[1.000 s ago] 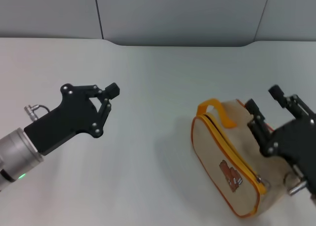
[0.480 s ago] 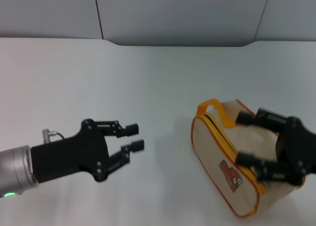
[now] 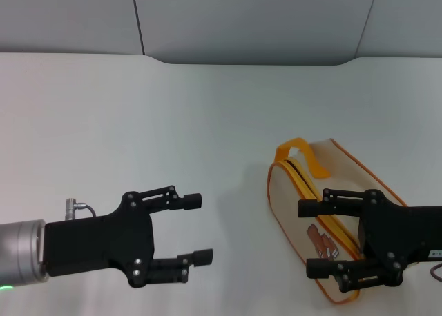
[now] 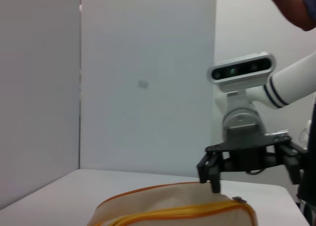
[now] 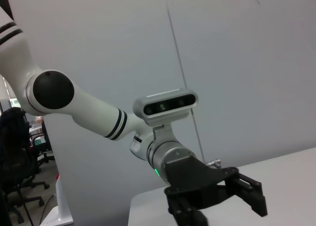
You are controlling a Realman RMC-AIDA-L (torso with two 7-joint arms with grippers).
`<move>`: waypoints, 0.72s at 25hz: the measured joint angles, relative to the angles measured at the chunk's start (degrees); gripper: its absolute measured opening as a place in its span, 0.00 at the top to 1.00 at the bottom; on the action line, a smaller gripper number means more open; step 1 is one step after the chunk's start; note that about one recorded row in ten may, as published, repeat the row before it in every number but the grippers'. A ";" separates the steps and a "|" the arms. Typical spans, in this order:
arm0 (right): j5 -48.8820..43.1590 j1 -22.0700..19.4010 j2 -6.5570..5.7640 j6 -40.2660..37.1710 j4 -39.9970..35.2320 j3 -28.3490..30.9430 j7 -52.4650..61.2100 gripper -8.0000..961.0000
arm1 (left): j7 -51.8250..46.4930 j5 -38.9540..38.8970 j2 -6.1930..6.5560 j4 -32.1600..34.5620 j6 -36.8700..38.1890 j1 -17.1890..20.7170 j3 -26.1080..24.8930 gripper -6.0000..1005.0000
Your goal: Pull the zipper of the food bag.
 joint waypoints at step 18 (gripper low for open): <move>-0.05 -0.41 0.20 0.90 -0.58 -0.18 -0.76 0.13 | 0.71 0.42 0.05 1.53 2.50 1.01 0.12 0.18</move>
